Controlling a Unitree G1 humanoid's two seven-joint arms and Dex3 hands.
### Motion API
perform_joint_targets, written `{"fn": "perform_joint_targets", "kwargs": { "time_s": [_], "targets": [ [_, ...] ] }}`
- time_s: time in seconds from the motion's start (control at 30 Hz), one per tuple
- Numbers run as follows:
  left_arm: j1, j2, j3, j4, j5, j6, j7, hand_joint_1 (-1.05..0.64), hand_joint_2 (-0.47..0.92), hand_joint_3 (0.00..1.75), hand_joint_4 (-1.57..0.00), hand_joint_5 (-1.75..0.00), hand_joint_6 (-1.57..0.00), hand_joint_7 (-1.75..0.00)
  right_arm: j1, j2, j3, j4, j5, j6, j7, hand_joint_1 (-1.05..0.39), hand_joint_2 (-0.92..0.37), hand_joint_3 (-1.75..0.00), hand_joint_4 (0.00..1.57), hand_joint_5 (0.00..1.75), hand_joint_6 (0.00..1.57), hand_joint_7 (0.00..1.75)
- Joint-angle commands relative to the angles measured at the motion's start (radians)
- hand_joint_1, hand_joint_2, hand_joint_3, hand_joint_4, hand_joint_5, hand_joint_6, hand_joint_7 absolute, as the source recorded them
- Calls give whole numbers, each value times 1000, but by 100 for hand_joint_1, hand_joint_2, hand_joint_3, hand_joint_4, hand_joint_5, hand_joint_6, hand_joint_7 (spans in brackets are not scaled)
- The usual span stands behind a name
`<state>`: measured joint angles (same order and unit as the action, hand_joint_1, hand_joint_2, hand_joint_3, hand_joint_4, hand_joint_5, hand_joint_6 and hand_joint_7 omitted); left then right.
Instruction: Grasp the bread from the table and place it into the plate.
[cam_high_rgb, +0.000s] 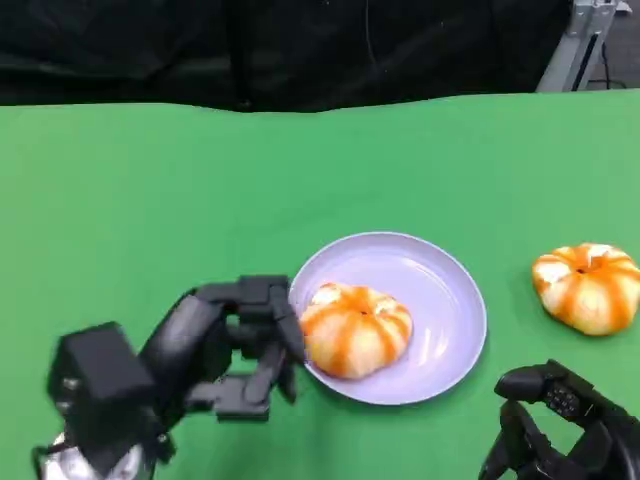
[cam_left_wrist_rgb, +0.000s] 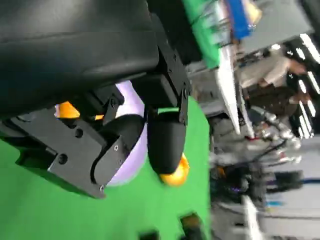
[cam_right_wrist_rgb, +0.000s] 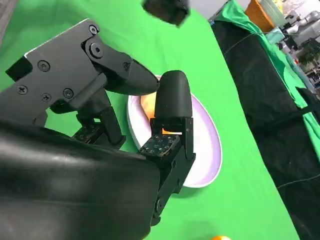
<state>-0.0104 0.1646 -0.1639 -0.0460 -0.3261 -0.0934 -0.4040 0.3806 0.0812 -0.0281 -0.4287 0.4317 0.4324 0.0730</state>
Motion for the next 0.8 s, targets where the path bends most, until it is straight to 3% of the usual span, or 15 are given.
{"fn": "perform_joint_targets", "kwargs": {
  "time_s": [0.03, 0.13, 0.4, 0.5, 0.67, 0.8],
  "targets": [
    [70, 44, 74, -67, -153, 136, -100, -10, 44, 148, -100, -175, -85, -172, -3, -10, -4, -12, 1, 0, -1, -17, -52, -110, 94, 157, 86, 134],
    [124, 60, 129, -78, -248, 195, -173, -14, 53, 129, -101, -175, -85, -174, -5, -11, -4, -5, 2, -11, 8, -17, -52, -110, 93, 158, 85, 134],
    [272, 83, 253, -98, -383, 315, -249, -13, 56, 124, -102, -175, -87, -172, -17, -21, -12, -2, -1, 4, 4, -18, -53, -108, 94, 156, 86, 133],
    [316, 93, 305, -89, -446, 386, -265, -14, 62, 104, -97, -175, -87, -167, -23, -25, -16, -1, -1, 15, -2, -18, -53, -108, 94, 156, 86, 134],
    [306, 106, 337, -21, -459, 401, -369, -16, 64, 99, -96, -175, -87, -165, -29, -31, -26, 12, 4, 15, 5, -17, -53, -109, 93, 159, 85, 135],
    [290, 98, 333, -1, -436, 400, -372, -14, 61, 96, -96, -175, -86, -168, -35, -38, -39, 27, 15, 17, 21, -17, -52, -110, 94, 157, 86, 135]
  ]
}}
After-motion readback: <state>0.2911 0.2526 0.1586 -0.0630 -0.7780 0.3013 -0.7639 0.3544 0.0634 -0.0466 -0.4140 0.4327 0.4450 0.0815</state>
